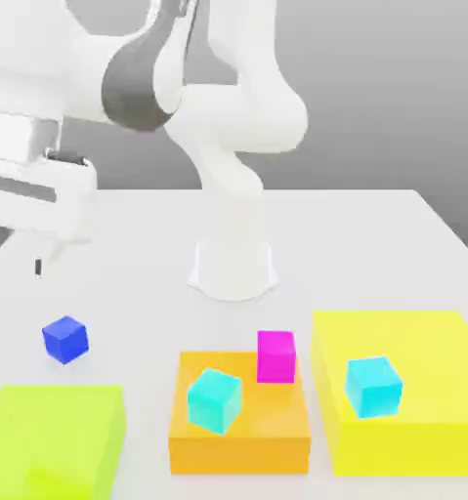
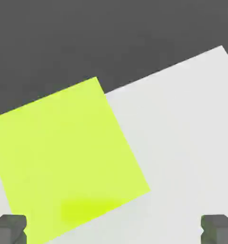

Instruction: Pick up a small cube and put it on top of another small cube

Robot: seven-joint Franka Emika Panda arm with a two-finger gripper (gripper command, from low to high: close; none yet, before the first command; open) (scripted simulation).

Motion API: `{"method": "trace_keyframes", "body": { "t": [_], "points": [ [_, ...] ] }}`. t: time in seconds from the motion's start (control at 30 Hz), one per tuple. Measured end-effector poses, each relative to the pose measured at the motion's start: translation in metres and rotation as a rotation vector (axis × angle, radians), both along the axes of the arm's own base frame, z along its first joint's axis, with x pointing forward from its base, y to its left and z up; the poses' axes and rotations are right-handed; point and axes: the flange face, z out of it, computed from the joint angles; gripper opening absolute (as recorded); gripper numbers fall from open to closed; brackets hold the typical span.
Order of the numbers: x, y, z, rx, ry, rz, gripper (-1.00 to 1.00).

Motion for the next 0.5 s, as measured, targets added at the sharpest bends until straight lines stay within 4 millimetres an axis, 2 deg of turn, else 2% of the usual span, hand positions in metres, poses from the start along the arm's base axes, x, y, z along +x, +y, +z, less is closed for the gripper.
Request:
{"method": "trace_keyframes", "body": {
  "t": [0.1, 0.13, 0.2, 0.37, 0.4, 0.5],
  "points": [
    [-0.055, -0.013, -0.061, 0.067, 0.084, -0.086, 0.00],
    [-0.081, -0.018, -0.079, 0.093, 0.108, -0.137, 0.00],
    [-0.089, -0.016, -0.102, 0.109, 0.126, -0.141, 0.00],
    [-0.093, -0.015, -0.148, 0.111, 0.134, -0.141, 0.00],
    [-0.093, -0.014, -0.156, 0.111, 0.135, -0.141, -1.00],
    [-0.093, -0.014, -0.156, 0.111, 0.135, -0.141, -1.00]
  ]
}}
